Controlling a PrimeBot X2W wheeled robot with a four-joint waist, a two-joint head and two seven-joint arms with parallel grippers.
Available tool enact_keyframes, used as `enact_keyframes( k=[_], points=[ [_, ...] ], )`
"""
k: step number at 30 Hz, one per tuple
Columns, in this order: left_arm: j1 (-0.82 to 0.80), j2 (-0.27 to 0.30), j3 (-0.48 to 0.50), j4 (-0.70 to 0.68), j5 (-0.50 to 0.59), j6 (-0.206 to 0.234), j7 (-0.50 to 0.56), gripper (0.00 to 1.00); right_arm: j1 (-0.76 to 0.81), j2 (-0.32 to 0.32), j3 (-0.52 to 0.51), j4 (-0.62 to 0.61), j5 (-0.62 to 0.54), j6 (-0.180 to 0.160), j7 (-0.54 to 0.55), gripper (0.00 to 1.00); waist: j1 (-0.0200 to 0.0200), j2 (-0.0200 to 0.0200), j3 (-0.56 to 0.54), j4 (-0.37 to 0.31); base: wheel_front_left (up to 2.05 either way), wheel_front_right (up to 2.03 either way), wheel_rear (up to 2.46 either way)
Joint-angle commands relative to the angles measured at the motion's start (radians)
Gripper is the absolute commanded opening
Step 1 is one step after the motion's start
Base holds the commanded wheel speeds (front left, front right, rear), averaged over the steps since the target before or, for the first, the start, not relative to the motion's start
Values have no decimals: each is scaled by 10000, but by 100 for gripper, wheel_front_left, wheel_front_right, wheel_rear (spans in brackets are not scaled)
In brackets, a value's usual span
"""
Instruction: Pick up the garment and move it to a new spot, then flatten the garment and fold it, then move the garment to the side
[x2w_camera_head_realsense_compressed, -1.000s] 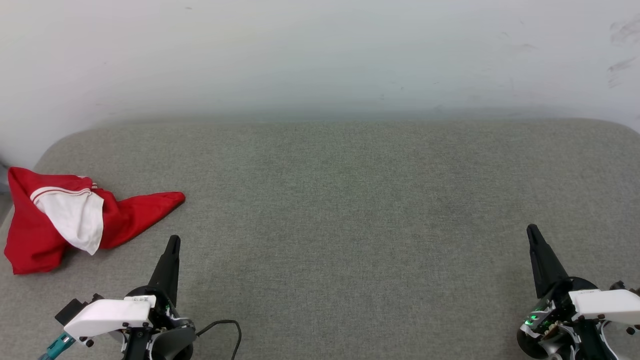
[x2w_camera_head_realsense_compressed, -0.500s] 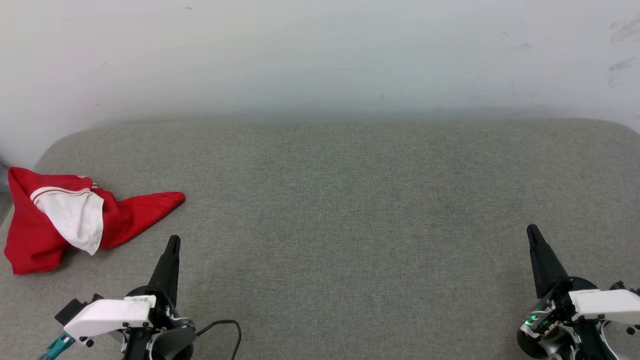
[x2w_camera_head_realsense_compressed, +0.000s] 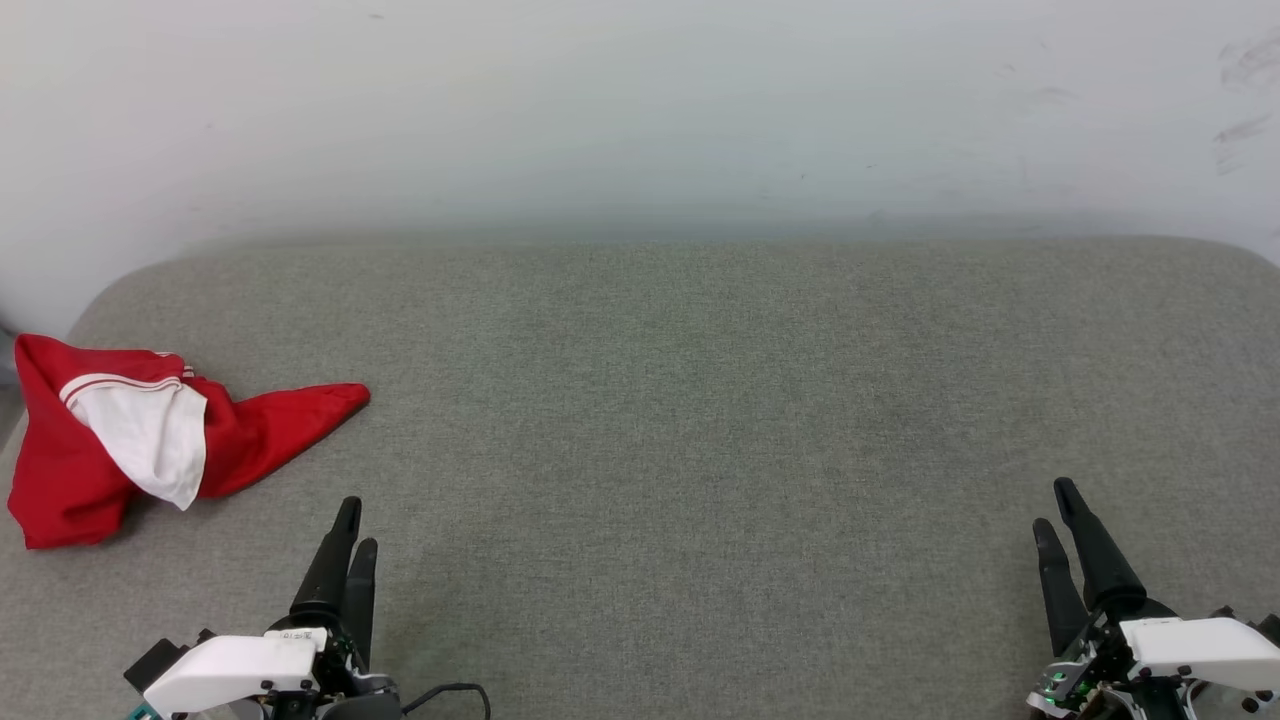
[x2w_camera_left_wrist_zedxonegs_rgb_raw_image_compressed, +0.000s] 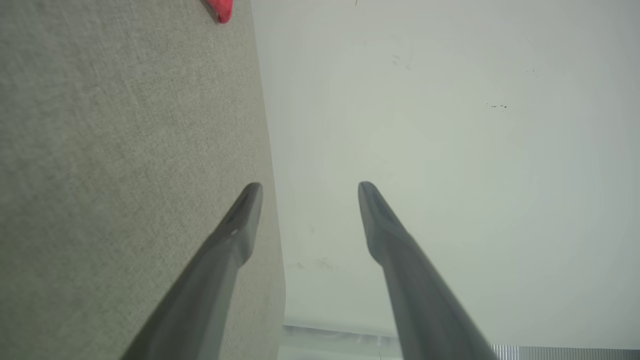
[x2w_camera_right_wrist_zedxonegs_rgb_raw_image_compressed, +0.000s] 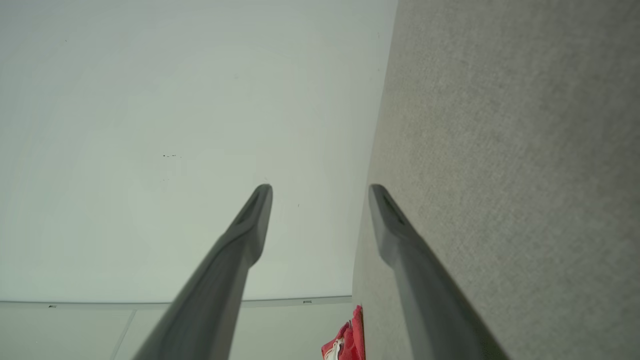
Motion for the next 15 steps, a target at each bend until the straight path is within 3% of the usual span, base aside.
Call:
enact_keyframes(
  k=[1, 9, 15],
  points=[
    [-135, 18, -47, -241, 115, -2, -122, 100, -136, -1, 94, -227, -138, 2, -126, 100, 0, 0, 3, 0, 0, 0, 0],
    [-9, 20, -75, -346, 524, -2, -511, 100, -70, 0, 248, -281, -712, 2, -520, 100, 0, 0, 16, -1, 0, 0, 0],
    [52, 21, -72, -273, 1092, -2, -779, 100, -60, -2, 161, -265, -1831, 2, -790, 100, 0, 0, 21, 1, 0, 0, 0]
  ],
)
